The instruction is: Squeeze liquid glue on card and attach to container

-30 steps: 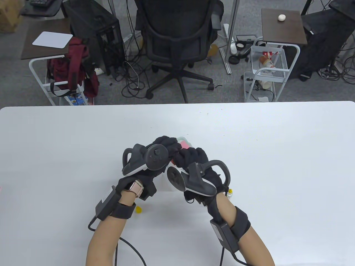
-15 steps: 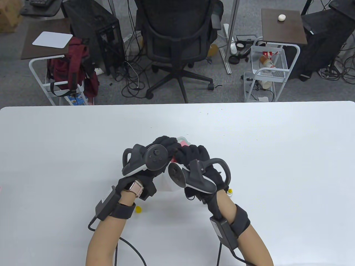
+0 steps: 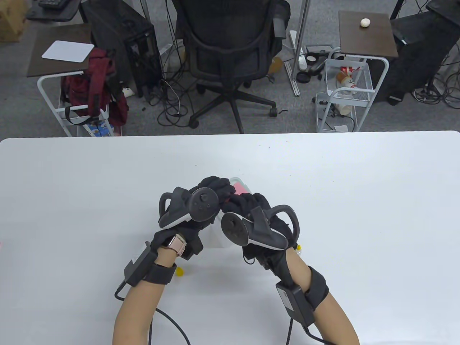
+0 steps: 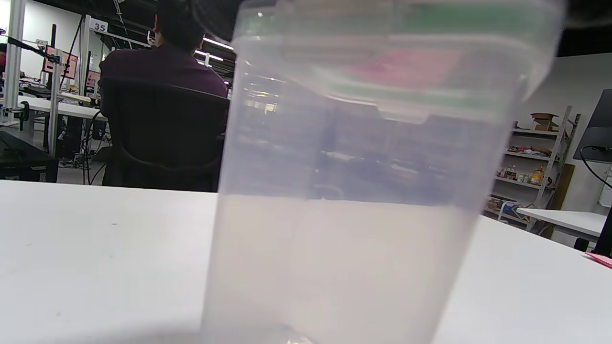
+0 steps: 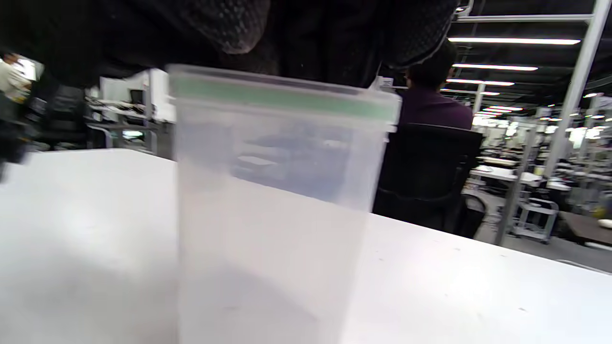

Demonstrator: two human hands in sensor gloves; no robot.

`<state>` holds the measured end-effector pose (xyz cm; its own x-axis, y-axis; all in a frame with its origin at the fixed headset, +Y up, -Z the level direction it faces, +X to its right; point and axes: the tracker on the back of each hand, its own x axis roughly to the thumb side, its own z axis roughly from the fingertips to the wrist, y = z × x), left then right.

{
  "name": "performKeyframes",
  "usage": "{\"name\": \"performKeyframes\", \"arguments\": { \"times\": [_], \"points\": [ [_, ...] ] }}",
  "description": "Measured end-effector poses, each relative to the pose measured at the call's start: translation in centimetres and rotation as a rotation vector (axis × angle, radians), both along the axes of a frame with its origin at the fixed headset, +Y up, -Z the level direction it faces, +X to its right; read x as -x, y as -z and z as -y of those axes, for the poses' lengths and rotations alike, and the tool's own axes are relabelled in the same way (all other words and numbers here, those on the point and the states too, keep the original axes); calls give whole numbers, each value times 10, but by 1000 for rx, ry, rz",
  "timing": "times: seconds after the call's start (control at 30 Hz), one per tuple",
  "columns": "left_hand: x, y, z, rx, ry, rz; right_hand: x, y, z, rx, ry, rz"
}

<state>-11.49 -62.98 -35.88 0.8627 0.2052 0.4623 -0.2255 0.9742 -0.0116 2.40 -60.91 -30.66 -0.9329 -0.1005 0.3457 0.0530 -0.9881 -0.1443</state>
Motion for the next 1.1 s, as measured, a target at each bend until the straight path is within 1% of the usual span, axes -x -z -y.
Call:
{"name": "performKeyframes", "arguments": {
  "times": [0.07,0.13,0.23,0.33,0.4,0.47,0.53,0.6,0.63,0.7,0.77,0.83,0.87,0.97,1.0,1.1],
  "points": [
    [-1,0,0,-2,8,-1,1,4,2,-30,-52,52],
    [0,0,0,-2,7,1,2,3,3,-31,-32,31],
    [0,0,0,2,-1,0,2,2,4,-34,-47,24],
    [0,0,0,0,4,1,3,-5,1,-28,-15,-37],
    [0,0,0,3,1,0,6,-13,0,-16,3,-106],
    [0,0,0,3,-2,0,8,-18,0,-32,-1,-141],
    [0,0,0,1,0,-2,6,-16,-1,-36,-14,-121],
    [-1,0,0,0,4,-3,3,-12,-1,-21,50,-111],
    [-1,0,0,1,6,-4,2,-7,1,-16,61,-85],
    [-1,0,0,2,8,-5,-2,0,3,-26,17,-8],
    [-1,1,0,0,10,-4,-6,6,4,-22,23,37],
    [-1,1,0,1,9,-3,-7,8,3,-4,74,26],
    [-1,1,0,4,4,-4,-6,8,3,-2,73,23],
    [-1,1,0,4,3,-4,-3,2,4,-22,1,10],
    [-1,1,0,2,6,-4,-1,-1,2,-33,-3,-11],
    [-1,1,0,5,2,-5,2,-11,-1,-7,24,-105]
  ]
}}
